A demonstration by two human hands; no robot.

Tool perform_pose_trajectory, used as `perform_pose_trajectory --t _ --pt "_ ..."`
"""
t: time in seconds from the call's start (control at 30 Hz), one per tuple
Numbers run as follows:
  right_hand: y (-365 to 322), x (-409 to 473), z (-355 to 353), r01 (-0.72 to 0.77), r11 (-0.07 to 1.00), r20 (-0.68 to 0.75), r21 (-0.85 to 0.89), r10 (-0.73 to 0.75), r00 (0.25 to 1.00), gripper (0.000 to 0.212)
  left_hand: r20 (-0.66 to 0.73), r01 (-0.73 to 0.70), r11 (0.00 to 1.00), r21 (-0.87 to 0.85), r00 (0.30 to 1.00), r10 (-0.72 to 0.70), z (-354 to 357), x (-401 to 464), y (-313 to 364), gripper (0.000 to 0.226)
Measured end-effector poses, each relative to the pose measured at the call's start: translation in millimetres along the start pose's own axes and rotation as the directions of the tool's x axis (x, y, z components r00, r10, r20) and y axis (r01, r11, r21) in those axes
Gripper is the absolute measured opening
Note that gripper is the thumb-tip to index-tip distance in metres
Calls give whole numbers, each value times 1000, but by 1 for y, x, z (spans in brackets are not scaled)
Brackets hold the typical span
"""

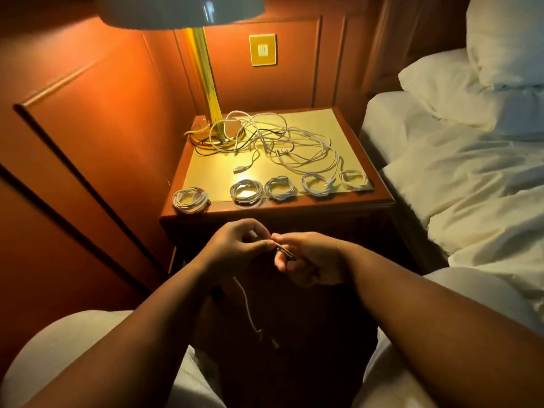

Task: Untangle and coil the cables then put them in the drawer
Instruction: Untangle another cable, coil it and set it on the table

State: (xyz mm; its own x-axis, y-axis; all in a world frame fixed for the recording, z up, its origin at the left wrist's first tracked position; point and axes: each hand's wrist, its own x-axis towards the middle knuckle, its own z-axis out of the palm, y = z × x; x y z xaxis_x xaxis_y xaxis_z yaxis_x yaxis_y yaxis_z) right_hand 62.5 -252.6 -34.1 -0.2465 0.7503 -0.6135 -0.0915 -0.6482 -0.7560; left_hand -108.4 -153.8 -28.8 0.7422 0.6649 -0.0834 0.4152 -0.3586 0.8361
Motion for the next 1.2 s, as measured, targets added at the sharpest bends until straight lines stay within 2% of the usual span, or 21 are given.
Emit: perform_pose_trajectory --t 0.07,0.13,0.23,0.3,0.37,0.47,0.5,0.57,0.6,0.67,0.73,0.8,0.87,0.93,0.97,1.13,1.2 --pt "5 6 -8 65 969 152 240 -103 983 53 22 91 962 -257 996 -88 9 4 -8 7" --pt "2 11 -11 144 884 177 444 -244 954 46 8 127 906 -404 991 -135 19 11 -12 8" --pt "-9 15 -15 298 719 10 627 -390 921 42 -23 148 874 -463 984 -179 37 25 -16 16" --pt "-16 20 -22 386 630 -108 674 -433 895 43 8 179 878 -445 981 -196 49 32 -20 19" --pt "-20 26 -31 471 650 -177 597 -466 867 43 102 216 901 -375 976 -192 58 33 -21 19" --pt "-22 36 -41 600 745 -341 290 -506 792 39 301 280 926 -252 932 -200 63 33 -21 19" --pt "-23 38 -41 609 776 -364 164 -526 768 37 328 281 930 -237 924 -196 61 35 -19 19" --pt "-22 41 -38 552 815 -335 -174 -577 745 29 290 224 962 -153 941 -173 54 40 -18 17" --pt "-21 42 -35 485 798 -295 -359 -589 752 27 262 182 981 -62 952 -160 50 43 -17 16" --pt "-20 43 -29 333 700 -244 -631 -587 772 24 233 119 985 122 962 -145 43 45 -14 15" --pt "-22 41 -24 211 600 -249 -772 -590 768 18 225 90 973 212 965 -138 38 45 -13 17" --pt "-22 39 -22 107 557 -276 -823 -558 782 17 220 46 950 308 968 -118 37 40 -10 11" --pt "-20 37 -22 12 517 -296 -856 -509 808 19 139 -6 914 406 989 -55 36 37 -11 11" --pt "-17 35 -20 -43 455 -283 -889 -474 834 24 46 -30 923 383 999 13 32 37 -14 13" --pt "-17 34 -19 -38 458 -274 -888 -460 845 26 19 -45 943 331 999 42 29 37 -15 13" --pt "-24 24 -14 60 651 -235 -757 -357 904 37 -17 -82 992 93 996 84 18 37 -14 33" --pt "-23 20 -12 110 838 -246 -535 -279 928 37 32 -104 993 49 994 102 14 39 -17 29"
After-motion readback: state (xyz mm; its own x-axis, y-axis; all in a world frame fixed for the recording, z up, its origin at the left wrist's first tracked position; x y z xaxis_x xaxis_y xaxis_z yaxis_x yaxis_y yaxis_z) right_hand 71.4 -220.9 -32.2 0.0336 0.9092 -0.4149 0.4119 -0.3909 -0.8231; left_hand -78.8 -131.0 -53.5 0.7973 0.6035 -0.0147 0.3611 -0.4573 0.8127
